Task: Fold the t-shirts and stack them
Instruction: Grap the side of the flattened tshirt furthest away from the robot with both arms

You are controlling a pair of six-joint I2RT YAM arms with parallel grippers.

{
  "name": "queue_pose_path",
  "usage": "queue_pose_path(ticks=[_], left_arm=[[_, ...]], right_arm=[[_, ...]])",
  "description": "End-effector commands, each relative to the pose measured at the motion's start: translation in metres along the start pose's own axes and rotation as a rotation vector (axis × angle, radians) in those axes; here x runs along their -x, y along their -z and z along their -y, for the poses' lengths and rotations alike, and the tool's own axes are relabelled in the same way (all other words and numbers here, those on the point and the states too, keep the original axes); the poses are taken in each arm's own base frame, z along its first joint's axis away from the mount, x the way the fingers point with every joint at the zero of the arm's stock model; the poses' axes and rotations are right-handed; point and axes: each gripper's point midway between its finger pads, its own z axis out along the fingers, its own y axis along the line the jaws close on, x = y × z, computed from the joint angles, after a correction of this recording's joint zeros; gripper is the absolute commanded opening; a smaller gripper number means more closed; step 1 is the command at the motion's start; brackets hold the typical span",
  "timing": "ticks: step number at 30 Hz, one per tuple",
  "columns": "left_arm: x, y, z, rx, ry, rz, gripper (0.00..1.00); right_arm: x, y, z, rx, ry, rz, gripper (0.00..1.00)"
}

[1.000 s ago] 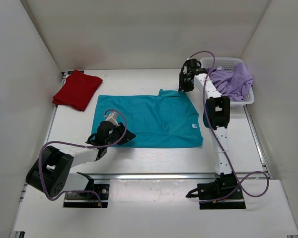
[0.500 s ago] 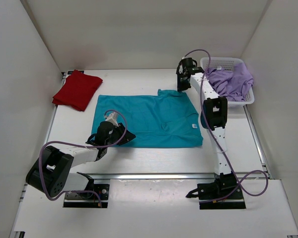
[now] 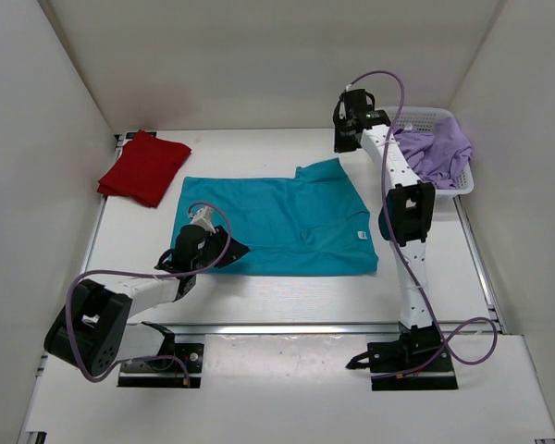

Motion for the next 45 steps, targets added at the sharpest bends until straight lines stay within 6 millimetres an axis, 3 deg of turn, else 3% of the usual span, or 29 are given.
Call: queue_pose_path(ticks=[1,4,6,8,10,14,17,18,20,22,23,25,27,30,33,36,39,41,43,45], left_arm=[[0.009,0.005,0.004,-0.022,-0.010,0.038,0.34],[0.006,0.005,0.001,-0.016,-0.002,0.029,0.34],[0.008,0.007,-0.002,-0.012,0.007,0.038,0.34],[0.008,0.006,0.000,-0.019,0.007,0.030,0.34],[0.016,0.005,0.000,-0.019,0.016,0.049,0.35],[0.019,0.000,0.014,-0.046,0.004,0.038,0.34],[-0.004,-0.013,0.050,-0.110,-0.070,-0.044,0.34],[-0.010,-0.020,0.052,-0.096,-0.086,-0.055,0.34],[-0.033,-0.031,0.078,-0.147,-0.128,-0.130,0.33],[-0.056,-0.045,0.085,-0.165,-0.132,-0.202,0.33],[-0.058,-0.049,0.100,-0.197,-0.139,-0.209,0.33],[-0.069,-0.062,0.104,-0.199,-0.148,-0.233,0.32],[-0.079,-0.069,0.109,-0.207,-0.156,-0.257,0.33],[-0.089,-0.081,0.118,-0.217,-0.163,-0.280,0.33],[-0.102,-0.090,0.103,-0.183,-0.167,-0.321,0.32],[-0.115,-0.091,0.067,-0.117,-0.138,-0.361,0.32],[-0.131,-0.078,0.040,-0.083,-0.081,-0.411,0.31],[-0.138,-0.071,0.034,-0.079,-0.066,-0.430,0.31],[-0.142,-0.063,0.033,-0.087,-0.059,-0.443,0.30],[-0.146,-0.054,0.034,-0.093,-0.054,-0.454,0.31]], right_arm=[[-0.020,-0.010,0.028,-0.061,-0.046,-0.077,0.13],[-0.033,-0.006,0.027,-0.022,-0.033,-0.134,0.14],[-0.043,0.002,0.023,-0.011,-0.017,-0.174,0.00],[-0.045,0.003,0.027,-0.034,-0.006,-0.174,0.02],[-0.020,0.015,0.023,-0.032,0.003,-0.091,0.25],[-0.005,0.001,0.014,0.064,-0.022,-0.033,0.34],[-0.020,-0.025,0.025,0.076,-0.062,-0.071,0.33],[-0.024,-0.028,0.023,0.086,-0.068,-0.082,0.33],[-0.029,-0.039,0.027,0.093,-0.091,-0.096,0.33],[-0.028,-0.042,0.024,0.094,-0.081,-0.087,0.36],[-0.029,-0.046,0.023,0.094,-0.078,-0.081,0.38],[-0.031,-0.049,0.030,0.087,-0.094,-0.085,0.38],[-0.036,-0.053,0.025,0.105,-0.100,-0.101,0.37],[-0.049,-0.062,0.029,0.105,-0.099,-0.133,0.28],[-0.050,-0.065,0.025,0.128,-0.084,-0.134,0.24],[-0.048,-0.065,0.016,0.161,-0.076,-0.130,0.00],[-0.042,-0.051,-0.002,0.157,-0.027,-0.126,0.00],[-0.040,-0.035,-0.006,0.113,0.000,-0.130,0.00],[-0.047,-0.024,-0.010,0.084,0.019,-0.158,0.00],[-0.071,-0.020,-0.006,0.041,0.026,-0.240,0.00]])
